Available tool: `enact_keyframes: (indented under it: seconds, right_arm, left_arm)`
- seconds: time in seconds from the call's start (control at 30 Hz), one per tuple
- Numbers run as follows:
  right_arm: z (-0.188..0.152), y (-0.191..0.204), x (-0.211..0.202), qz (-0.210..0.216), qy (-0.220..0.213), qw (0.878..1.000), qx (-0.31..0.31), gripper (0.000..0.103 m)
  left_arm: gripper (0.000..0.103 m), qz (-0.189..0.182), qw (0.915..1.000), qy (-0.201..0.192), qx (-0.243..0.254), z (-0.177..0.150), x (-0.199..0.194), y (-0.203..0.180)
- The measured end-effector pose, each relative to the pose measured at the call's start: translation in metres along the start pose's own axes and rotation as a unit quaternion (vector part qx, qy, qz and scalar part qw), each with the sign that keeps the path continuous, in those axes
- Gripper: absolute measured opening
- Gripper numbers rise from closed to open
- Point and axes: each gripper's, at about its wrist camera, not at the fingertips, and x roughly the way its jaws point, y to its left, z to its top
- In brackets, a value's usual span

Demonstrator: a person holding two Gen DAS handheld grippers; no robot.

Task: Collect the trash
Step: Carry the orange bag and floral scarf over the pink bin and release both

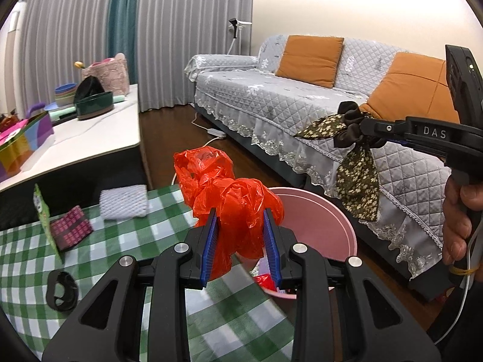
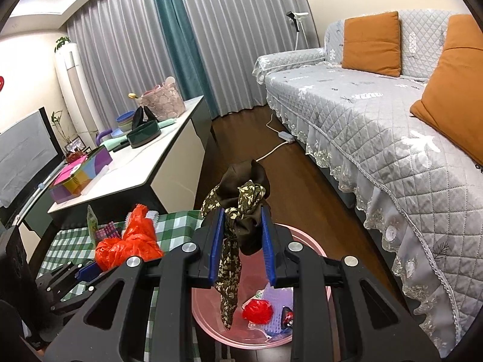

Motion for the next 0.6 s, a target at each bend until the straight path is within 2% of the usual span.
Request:
enact_keyframes:
  seconds: [0.6]
  right_arm:
    - [-0.007,-0.024,0.028,-0.039,0.025,0.999,-0.006,0.025]
  left_arm:
    - [0.029,-0.041,0.9987,0.027,0.014,0.003,0.059,-0.025]
